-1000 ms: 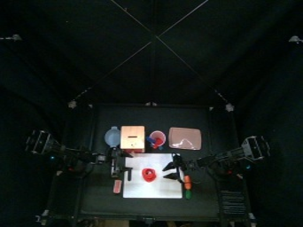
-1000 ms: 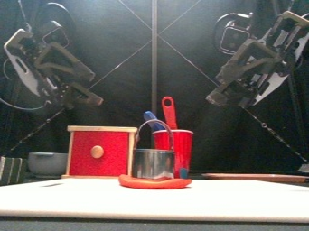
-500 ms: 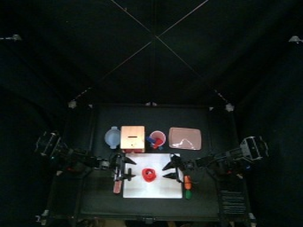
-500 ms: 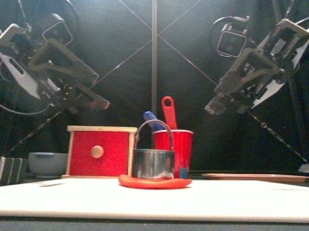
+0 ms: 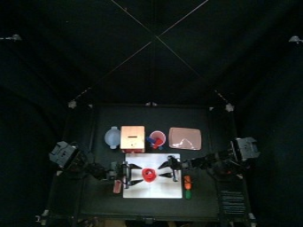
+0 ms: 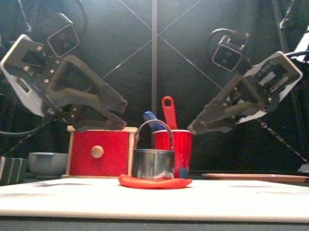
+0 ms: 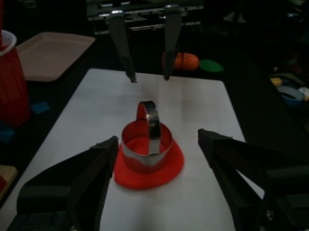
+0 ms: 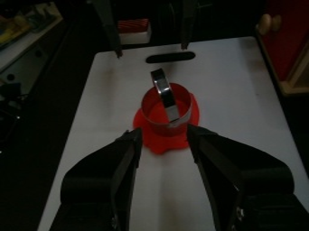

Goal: Get the cutter from the drawer then cut the dough then place the extra dough in the bowl
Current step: Cut the dough

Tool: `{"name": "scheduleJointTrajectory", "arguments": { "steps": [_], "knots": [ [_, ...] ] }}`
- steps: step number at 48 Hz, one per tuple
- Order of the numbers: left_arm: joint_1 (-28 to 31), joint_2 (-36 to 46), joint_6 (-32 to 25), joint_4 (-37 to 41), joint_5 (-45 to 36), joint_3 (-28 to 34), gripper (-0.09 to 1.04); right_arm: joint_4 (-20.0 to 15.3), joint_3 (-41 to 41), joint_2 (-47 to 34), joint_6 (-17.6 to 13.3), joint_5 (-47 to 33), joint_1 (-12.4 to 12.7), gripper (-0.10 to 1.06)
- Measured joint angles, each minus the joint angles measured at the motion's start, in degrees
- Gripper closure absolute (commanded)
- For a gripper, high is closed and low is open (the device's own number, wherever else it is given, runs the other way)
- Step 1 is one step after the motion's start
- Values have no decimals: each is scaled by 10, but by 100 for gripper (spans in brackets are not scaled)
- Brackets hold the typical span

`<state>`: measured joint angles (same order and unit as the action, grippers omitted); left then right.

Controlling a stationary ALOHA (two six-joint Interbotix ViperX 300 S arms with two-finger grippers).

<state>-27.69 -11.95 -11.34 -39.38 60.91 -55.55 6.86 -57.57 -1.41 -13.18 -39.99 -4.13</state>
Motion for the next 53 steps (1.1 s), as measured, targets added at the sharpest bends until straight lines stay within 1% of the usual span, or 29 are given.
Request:
{"name": "scheduleJointTrajectory", "arguments": {
  "steps": [5,9,14,21,29,41,53],
  "knots": [
    [-21,-12,-40,-62,4,21,-6,-4,2,-13,15,-21,4,16],
    [-32,-23,-64,-103,4,36,-6,-4,7,-22,18,-30,7,16],
    [-38,-35,-77,-135,4,53,-6,-1,20,-35,18,-33,8,16],
    [-38,-53,-76,-144,5,66,-5,9,38,-54,18,-34,8,16],
    [-39,-68,-76,-149,5,80,-1,10,49,-72,18,-34,8,16],
    [-39,-70,-76,-155,5,82,0,10,56,-73,18,-34,13,17],
    [-38,-75,-77,-155,6,86,0,10,60,-80,18,-34,13,17]
  ]
}}
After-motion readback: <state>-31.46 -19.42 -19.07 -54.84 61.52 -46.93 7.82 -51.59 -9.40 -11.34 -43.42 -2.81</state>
